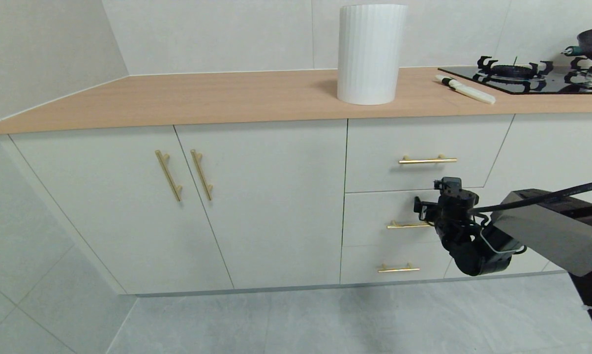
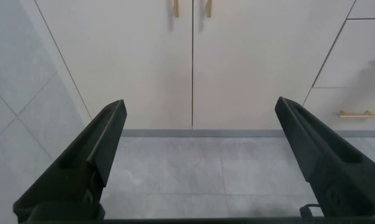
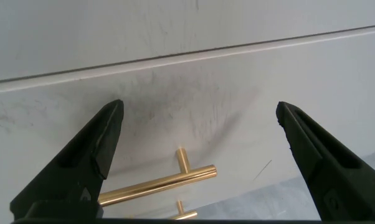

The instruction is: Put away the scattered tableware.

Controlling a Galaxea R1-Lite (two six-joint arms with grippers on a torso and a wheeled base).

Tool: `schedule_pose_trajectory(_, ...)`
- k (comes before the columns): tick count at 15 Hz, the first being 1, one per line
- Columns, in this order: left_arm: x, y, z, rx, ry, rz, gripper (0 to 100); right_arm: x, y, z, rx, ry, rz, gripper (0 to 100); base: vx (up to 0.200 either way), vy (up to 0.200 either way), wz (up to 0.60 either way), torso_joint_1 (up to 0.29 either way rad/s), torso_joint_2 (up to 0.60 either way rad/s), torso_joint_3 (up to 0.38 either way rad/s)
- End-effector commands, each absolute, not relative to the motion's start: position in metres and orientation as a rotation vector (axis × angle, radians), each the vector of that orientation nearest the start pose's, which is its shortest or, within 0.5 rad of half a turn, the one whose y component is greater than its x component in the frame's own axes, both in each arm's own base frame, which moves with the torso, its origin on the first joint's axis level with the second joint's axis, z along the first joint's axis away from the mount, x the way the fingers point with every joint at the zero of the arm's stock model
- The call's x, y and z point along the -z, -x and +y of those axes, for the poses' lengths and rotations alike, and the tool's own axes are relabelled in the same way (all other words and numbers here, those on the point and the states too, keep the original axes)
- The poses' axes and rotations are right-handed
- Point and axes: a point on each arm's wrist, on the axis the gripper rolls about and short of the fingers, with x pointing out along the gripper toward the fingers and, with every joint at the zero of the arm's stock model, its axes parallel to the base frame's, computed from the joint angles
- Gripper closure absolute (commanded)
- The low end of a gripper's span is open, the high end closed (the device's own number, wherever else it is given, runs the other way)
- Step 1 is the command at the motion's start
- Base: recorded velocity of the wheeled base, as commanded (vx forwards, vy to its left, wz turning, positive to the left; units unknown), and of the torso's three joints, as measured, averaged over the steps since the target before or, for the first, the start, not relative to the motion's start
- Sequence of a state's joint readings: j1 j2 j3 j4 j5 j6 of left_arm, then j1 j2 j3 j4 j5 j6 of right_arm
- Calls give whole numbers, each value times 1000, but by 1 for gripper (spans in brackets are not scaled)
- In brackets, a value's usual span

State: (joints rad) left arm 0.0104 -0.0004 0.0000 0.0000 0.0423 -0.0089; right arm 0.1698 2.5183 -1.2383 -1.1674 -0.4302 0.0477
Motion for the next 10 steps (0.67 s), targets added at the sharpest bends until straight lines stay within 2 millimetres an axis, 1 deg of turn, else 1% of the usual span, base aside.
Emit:
schedule_pose_trajectory(1, -75, 23, 1, -54, 9, 0, 0, -23, -457, 69, 261, -14, 103, 0, 0, 0, 0, 0, 0, 0)
schedule_pose_trajectory(3, -75, 23, 1, -54, 9, 0, 0, -31, -446, 68, 259, -9, 119, 0, 0, 0, 0, 0, 0, 0)
schedule_pose_trajectory(4, -75, 23, 1, -54, 9, 0, 0, -41, -431, 66, 250, -1, 134, 0, 0, 0, 0, 0, 0, 0)
schedule_pose_trajectory(5, -75, 23, 1, -54, 9, 0, 0, -54, -420, 65, 243, -1, 132, 0, 0, 0, 0, 0, 0, 0)
schedule_pose_trajectory(6, -75, 23, 1, -54, 9, 0, 0, -86, -387, 64, 215, -6, 116, 0, 0, 0, 0, 0, 0, 0)
schedule_pose_trajectory(7, -75, 23, 1, -54, 9, 0, 0, -98, -372, 62, 209, -8, 112, 0, 0, 0, 0, 0, 0, 0)
schedule_pose_trajectory(10, -75, 23, 1, -54, 9, 0, 0, -144, -303, 48, 229, -35, 14, 0, 0, 0, 0, 0, 0, 0)
